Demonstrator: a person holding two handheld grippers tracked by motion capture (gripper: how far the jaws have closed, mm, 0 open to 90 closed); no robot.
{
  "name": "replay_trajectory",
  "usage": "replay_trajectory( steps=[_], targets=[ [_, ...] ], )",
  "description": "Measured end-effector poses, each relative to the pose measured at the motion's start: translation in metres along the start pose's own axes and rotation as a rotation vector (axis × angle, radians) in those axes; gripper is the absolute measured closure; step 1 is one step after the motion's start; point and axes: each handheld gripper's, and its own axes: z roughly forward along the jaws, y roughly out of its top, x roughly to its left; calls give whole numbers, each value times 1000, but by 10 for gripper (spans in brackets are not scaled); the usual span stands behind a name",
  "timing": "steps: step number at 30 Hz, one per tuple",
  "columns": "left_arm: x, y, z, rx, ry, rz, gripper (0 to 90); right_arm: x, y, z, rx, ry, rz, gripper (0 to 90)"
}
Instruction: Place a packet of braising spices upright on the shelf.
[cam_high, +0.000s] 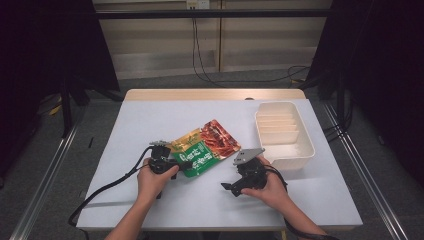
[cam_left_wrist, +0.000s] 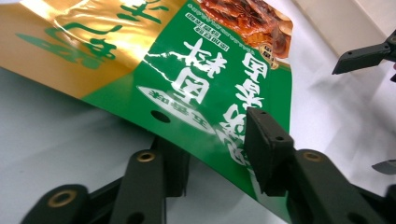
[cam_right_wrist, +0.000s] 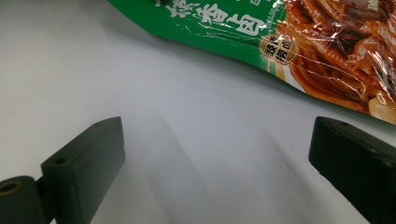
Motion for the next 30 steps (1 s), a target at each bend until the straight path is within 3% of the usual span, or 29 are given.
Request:
replay_trajectory(
  steps=[3,5,9,11,17,24,26,30],
  targets=[
    [1,0,0,6,-8,7,675,0,0,0,0,-4,-1,32],
    [0,0,0,9,-24,-8,767,0,0,0,-1,-4,-6,32],
    [-1,3,-4,7,-38,-32,847,0,1,-1,0,7,-4,32],
    [-1,6,-11,8,-28,-18,894,0,1,-1,0,6,-4,33],
    [-2,17,-31,29,-37,4,900,-1,3,-2,-4,14,1,32],
    [-6,34,-61,82,-8,52,900,3,10,-4,-7,29,-10,33],
    [-8,36,-64,87,-9,51,900,3,11,-4,-5,30,-9,33],
    [-12,44,-75,104,2,87,900,2,15,-2,-1,53,-12,34]
  ],
)
